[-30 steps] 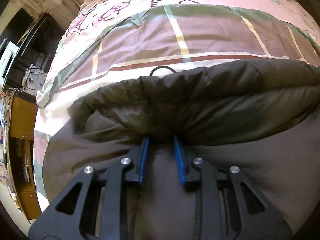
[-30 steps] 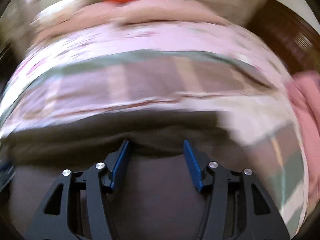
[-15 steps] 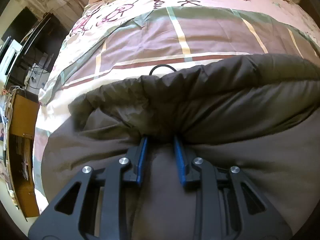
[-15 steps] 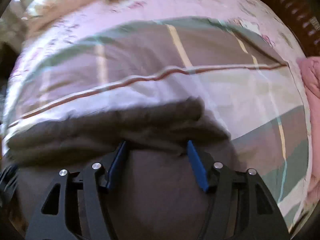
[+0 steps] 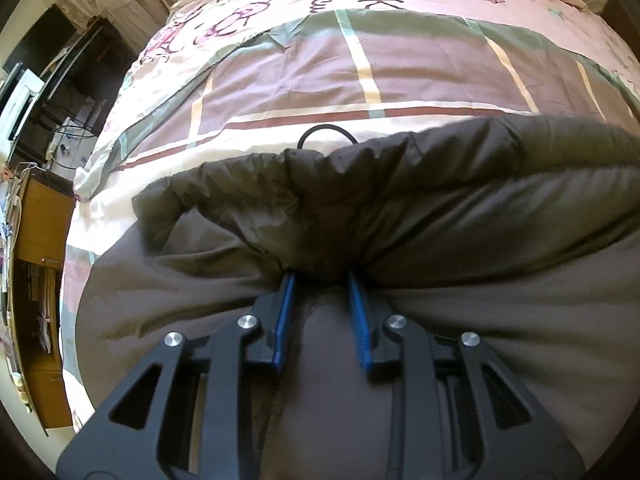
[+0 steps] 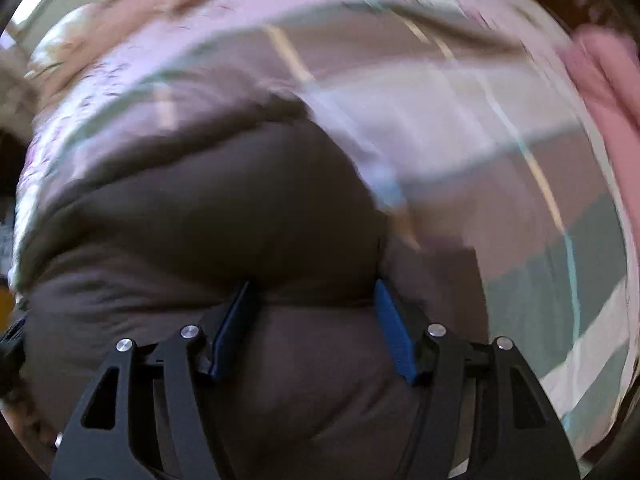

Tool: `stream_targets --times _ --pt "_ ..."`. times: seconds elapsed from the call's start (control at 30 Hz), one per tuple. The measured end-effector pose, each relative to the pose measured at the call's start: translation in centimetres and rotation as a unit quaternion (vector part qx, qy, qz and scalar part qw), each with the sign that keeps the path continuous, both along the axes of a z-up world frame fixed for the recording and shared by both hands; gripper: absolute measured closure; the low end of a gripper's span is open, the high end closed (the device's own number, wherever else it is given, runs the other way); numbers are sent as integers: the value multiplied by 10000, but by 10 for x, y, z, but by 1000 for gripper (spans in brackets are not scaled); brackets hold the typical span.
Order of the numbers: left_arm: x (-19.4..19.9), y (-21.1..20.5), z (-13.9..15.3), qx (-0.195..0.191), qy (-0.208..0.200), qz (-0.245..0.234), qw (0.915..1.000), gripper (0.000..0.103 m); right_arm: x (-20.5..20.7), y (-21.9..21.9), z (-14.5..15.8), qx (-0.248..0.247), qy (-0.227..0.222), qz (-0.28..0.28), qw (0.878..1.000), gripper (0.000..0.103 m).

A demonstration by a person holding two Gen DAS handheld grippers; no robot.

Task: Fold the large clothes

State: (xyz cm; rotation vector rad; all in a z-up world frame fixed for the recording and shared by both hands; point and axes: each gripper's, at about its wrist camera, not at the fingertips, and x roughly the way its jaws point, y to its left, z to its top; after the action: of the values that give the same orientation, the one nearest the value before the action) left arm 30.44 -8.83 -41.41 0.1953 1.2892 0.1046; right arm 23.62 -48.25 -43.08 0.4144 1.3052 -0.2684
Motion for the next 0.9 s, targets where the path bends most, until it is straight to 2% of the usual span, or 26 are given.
stream_targets --times 0.03,0.1,0.13,0.17,0.23,0.3,0.33,0.43,0.53,0.57,0.67,0.7,0.8,0.9 --pt "-1 2 6 -108 -11 33 9999 76 -2 -5 4 22 -53 -217 9997 42" --pt "-11 12 24 -435 -139 117 9989 68 -6 0 26 -20 -415 -396 9983 42" --pt "-18 19 35 -499 -283 190 9982 53 -6 15 46 -25 -809 -232 9964 42" --pt "-28 28 46 -492 -465 297 9973 44 -4 31 61 -67 -1028 1 9947 42" --pt "-51 53 67 -463 -767 522 9946 43 9 80 89 -49 -1278 771 9888 42" --pt "-75 86 78 -499 -930 841 9909 43 23 137 106 271 -1304 1576 9785 42" --pt "-84 105 79 -486 -945 1042 9889 43 33 180 113 616 -1284 2097 9673 42" --pt "-100 153 62 -665 -667 1524 9838 43 49 266 114 1381 -1040 2810 9440 42" --pt "-111 190 40 -1198 -387 1921 9733 41 69 349 100 1906 -677 3240 9242 42" --pt "-114 193 36 -1262 -359 1936 9723 40 70 381 93 1928 -561 3323 9216 42" --pt "-121 196 28 -1337 -369 1902 9719 40 83 443 73 1321 -315 3478 9277 46" --pt "-123 192 26 -1310 -366 1862 9730 40 87 463 63 912 -184 3571 9294 54" --pt "-126 186 19 -1287 -296 1746 9757 40 102 493 32 139 12 3642 9312 56" --pt "-134 192 12 -1460 -178 1793 9727 40 117 489 13 -685 -173 3625 9293 56"
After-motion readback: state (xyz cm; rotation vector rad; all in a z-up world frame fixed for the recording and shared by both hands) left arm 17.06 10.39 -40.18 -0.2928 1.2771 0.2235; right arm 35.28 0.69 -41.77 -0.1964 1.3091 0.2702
